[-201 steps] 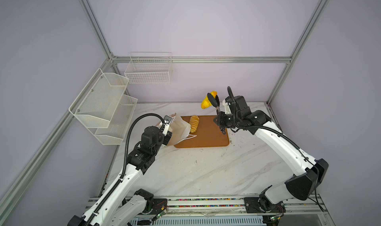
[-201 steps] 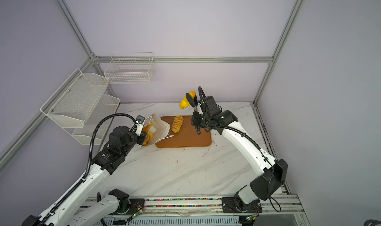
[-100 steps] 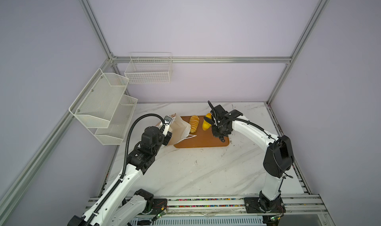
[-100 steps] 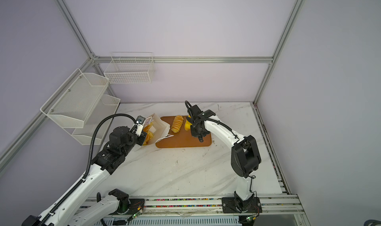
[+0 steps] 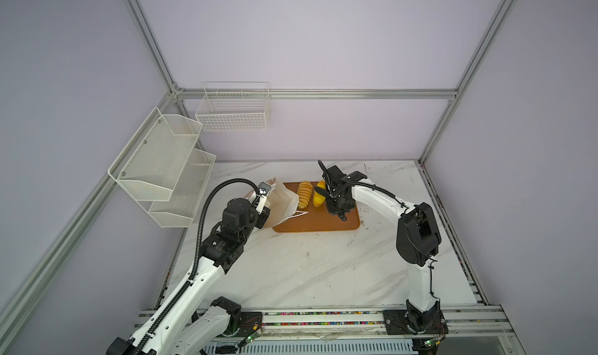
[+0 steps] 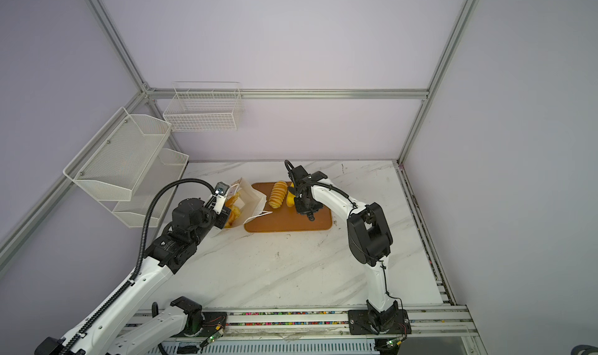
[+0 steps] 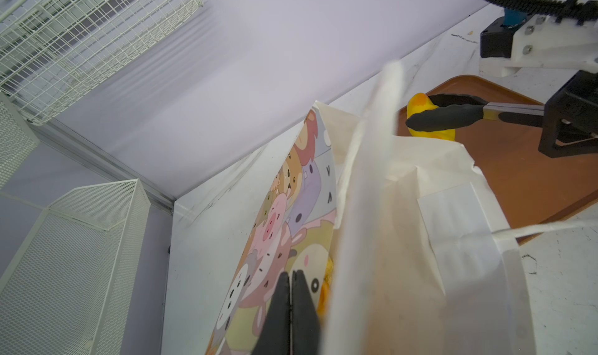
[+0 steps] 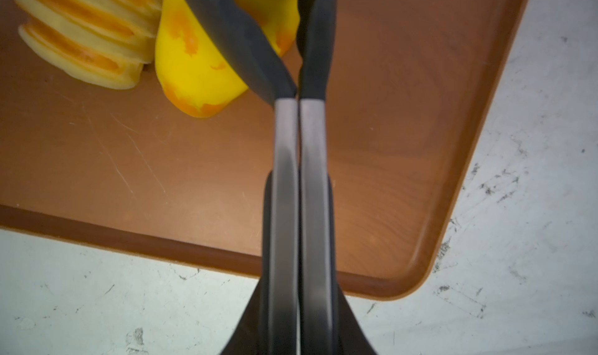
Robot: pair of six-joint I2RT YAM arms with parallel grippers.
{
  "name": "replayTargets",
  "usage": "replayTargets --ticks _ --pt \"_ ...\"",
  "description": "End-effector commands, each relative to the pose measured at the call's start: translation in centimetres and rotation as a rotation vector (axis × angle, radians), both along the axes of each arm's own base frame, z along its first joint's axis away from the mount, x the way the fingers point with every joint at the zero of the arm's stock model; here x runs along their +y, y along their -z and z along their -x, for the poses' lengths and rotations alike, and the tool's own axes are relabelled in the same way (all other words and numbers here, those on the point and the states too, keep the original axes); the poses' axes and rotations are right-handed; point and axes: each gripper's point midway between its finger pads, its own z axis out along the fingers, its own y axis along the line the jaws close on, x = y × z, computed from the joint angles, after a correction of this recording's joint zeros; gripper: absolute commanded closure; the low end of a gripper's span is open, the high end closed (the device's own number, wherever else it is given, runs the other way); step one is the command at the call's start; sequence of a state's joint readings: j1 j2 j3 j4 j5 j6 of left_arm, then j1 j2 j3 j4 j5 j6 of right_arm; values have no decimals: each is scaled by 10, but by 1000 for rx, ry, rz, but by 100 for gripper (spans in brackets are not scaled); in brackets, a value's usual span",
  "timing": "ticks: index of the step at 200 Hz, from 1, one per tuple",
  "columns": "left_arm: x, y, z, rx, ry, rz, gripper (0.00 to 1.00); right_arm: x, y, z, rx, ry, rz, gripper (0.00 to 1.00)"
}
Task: Take the fake bread out of the paper bag
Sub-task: 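Lower the yellow bread onto the brown tray beside the ridged roll, then open the tongs and lift them off the bread with the right gripper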
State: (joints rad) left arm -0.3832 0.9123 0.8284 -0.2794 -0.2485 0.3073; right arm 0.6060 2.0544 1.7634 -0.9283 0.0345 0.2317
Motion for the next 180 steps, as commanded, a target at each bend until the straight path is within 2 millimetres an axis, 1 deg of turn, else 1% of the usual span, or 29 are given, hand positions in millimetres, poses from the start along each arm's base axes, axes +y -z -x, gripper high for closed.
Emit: replayTargets --ticks 1,21,31,46,61,83,112,153,180 --pt "2 -32 1 -60 -6 3 100 12 -7 -14 -43 -21 -23 100" --pt "3 -31 2 -59 -10 -7 100 14 -4 -19 -43 -12 -23 89" --pt "4 -31 2 -59 -11 -10 100 17 -2 -20 -39 -16 -32 80" --pt "5 -32 3 -61 -13 -14 100 21 2 -19 -26 -19 -44 70" --pt "6 -32 3 -62 -18 -20 100 21 5 -19 -19 -18 -40 61" --pt "6 -32 4 -61 -16 -28 100 19 3 -19 -22 -14 -35 56" --pt "6 -33 3 -63 -14 -32 100 16 -3 -20 -33 -6 -24 54" --pt "5 -34 0 -62 -12 -42 100 16 -24 -25 -70 4 -33 50" --pt "5 -36 0 -66 -12 -44 100 16 -23 -24 -61 3 -30 48"
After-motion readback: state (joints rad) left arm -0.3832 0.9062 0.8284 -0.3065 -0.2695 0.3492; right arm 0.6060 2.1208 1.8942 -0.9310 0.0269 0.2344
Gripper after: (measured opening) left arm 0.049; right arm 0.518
